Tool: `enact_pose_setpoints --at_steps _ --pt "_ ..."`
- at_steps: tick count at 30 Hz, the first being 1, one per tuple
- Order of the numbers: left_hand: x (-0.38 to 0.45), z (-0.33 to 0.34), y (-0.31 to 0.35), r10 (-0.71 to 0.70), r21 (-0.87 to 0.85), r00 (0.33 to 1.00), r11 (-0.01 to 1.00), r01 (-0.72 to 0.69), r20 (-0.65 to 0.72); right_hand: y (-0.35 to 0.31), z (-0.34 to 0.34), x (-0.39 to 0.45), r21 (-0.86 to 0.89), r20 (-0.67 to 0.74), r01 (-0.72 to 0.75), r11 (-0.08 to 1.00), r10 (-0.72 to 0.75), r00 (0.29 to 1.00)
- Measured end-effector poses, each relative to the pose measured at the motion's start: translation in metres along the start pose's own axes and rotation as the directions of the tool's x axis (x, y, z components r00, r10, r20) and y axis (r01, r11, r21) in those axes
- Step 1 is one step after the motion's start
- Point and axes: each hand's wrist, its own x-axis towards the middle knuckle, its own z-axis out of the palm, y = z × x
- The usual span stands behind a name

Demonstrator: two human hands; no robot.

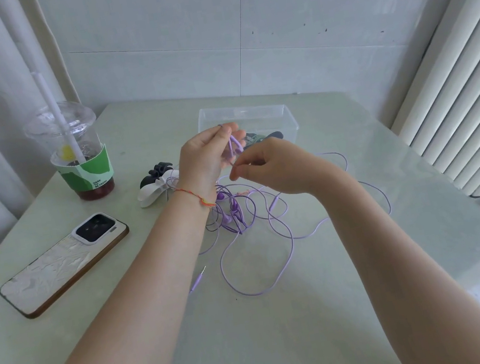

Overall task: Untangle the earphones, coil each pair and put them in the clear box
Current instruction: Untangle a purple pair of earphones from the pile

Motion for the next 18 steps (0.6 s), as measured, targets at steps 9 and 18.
enact_pose_setpoints --at_steps 9,18 --pt "0.0 -0.005 -0.002 -0.173 0.187 0.968 0.972 0.139 0.18 0.007 -0.013 0.004 0.163 -0.343 0.019 0.986 0.039 0.939" --pt "-0.01 -0.004 0.008 -0.319 0.148 0.818 0.948 0.283 0.479 0.028 -0.015 0.012 0.233 -0.503 0.012 0.973 0.11 0.857"
